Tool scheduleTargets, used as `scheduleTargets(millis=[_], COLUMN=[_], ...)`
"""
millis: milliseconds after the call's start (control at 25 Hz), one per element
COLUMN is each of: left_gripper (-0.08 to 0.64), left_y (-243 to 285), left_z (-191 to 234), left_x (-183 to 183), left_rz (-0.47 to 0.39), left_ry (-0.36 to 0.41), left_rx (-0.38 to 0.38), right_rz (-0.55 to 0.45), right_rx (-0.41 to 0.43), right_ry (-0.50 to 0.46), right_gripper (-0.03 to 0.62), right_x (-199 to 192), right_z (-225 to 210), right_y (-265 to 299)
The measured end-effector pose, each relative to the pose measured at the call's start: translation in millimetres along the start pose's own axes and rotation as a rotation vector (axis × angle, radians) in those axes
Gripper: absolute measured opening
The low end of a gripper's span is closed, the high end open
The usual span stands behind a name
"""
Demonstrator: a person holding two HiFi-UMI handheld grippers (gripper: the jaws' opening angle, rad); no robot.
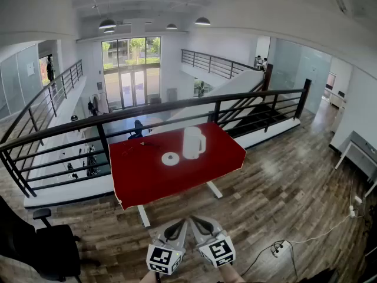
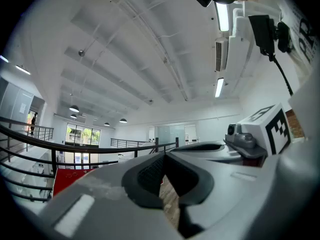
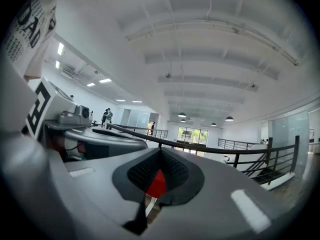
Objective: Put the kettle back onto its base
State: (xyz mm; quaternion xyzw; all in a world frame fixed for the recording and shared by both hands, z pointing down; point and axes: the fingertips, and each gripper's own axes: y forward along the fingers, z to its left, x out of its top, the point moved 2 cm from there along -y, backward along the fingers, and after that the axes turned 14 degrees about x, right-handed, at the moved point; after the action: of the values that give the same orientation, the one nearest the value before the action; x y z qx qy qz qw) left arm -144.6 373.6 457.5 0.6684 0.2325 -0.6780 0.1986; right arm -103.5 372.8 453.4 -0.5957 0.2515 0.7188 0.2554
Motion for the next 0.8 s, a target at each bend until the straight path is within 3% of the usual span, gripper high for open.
scheduleTargets(millis=[800], left_gripper=[0.006], left_y=[17.8], left_z=[2.5], left_x=[0.8], left_rz=[0.005], left_ry=[-0.012], left_rx=[0.007], right_rz=[0.007], right_rx=[-0.04], right_ry=[0.028], right_gripper=[0.008], right_x=[-9.1], right_z=[-17.1], right_y=[2.6])
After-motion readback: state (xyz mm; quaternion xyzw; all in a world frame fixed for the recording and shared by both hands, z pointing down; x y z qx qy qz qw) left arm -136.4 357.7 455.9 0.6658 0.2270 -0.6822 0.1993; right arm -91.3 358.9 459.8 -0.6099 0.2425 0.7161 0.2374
